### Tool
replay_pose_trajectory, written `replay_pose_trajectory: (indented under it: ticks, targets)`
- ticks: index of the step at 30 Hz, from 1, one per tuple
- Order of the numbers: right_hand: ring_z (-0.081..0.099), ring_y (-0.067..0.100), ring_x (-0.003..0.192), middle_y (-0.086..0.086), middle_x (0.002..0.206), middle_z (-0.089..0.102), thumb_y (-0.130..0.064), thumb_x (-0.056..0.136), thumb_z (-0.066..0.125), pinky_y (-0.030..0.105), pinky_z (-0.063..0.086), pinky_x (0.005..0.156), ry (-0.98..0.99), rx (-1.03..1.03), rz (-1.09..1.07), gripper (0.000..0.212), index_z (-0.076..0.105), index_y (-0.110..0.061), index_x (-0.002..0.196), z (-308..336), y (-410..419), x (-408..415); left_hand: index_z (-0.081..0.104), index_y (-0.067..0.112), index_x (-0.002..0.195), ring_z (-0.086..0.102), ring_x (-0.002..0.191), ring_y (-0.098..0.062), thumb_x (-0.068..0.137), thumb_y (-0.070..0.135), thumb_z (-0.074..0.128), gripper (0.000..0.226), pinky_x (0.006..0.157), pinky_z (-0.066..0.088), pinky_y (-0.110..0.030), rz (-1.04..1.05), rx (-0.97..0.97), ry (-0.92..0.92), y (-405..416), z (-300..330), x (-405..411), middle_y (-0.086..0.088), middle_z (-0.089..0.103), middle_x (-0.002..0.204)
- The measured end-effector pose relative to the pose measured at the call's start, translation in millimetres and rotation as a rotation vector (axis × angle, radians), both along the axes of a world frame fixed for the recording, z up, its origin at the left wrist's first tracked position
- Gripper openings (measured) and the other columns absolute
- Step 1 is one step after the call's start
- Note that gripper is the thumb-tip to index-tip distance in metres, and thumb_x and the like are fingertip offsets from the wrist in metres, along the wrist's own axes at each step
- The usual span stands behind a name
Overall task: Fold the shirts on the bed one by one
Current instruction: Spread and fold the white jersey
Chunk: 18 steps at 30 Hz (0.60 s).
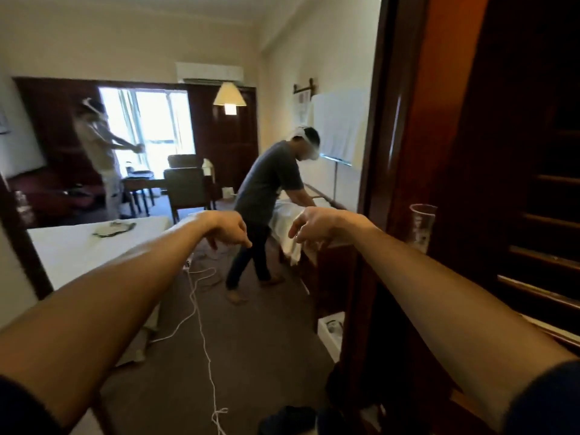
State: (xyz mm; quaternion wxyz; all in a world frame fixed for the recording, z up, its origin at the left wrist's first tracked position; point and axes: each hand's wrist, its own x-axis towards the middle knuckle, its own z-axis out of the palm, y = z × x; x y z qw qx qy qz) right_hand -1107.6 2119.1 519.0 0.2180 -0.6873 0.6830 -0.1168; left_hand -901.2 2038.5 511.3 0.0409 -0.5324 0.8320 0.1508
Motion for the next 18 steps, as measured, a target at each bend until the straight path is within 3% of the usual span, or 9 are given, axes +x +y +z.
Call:
replay_pose_trajectory:
  ticks: [3,7,12,18]
  targets:
    - [0.062,0.013,0.093,0.002,0.117,0.062,-0.016,0.094,0.060,0.030,0.057,0.076,0.127,0.023,0.056,0.026,0.067,-0.032,0.113,2.1,-75.4,-6.1,0.071,0.013,0.113,0.062,0.108,-0.025,0.091,0.036,0.069,0.032,0.090,0.048,-0.033,0.051,-0.275,-0.152,-49.3,4.0,28.7,-0.008,0.068,0.117]
    - [0.063,0.016,0.098,0.000,0.111,0.062,-0.017,0.094,0.061,0.037,0.058,0.081,0.125,-0.034,-0.002,0.027,0.065,-0.030,0.117,16.3,-182.6,-34.7,0.060,0.013,0.131,0.052,0.124,-0.024,0.092,0.039,0.068,0.047,0.104,0.042,-0.034,0.114,-0.311,-0.123,-127.4,23.3,59.9,-0.007,0.056,0.137]
    - [0.059,0.023,0.108,0.002,0.123,0.060,-0.016,0.094,0.060,0.042,0.056,0.092,0.197,-0.144,0.060,0.031,0.064,-0.028,0.122,28.9,-308.5,-21.7,0.058,0.012,0.134,0.056,0.119,-0.023,0.093,0.039,0.067,0.050,0.101,0.045,-0.034,0.153,-0.351,-0.112,-232.1,46.2,78.2,-0.008,0.058,0.134]
    - [0.061,0.023,0.102,0.002,0.117,0.060,-0.015,0.094,0.060,0.038,0.059,0.084,0.204,-0.185,0.190,0.028,0.065,-0.027,0.119,40.4,-454.1,15.3,0.059,0.014,0.133,0.055,0.119,-0.023,0.092,0.041,0.066,0.049,0.099,0.045,-0.033,0.184,-0.362,-0.055,-360.6,43.5,96.1,-0.005,0.058,0.135]
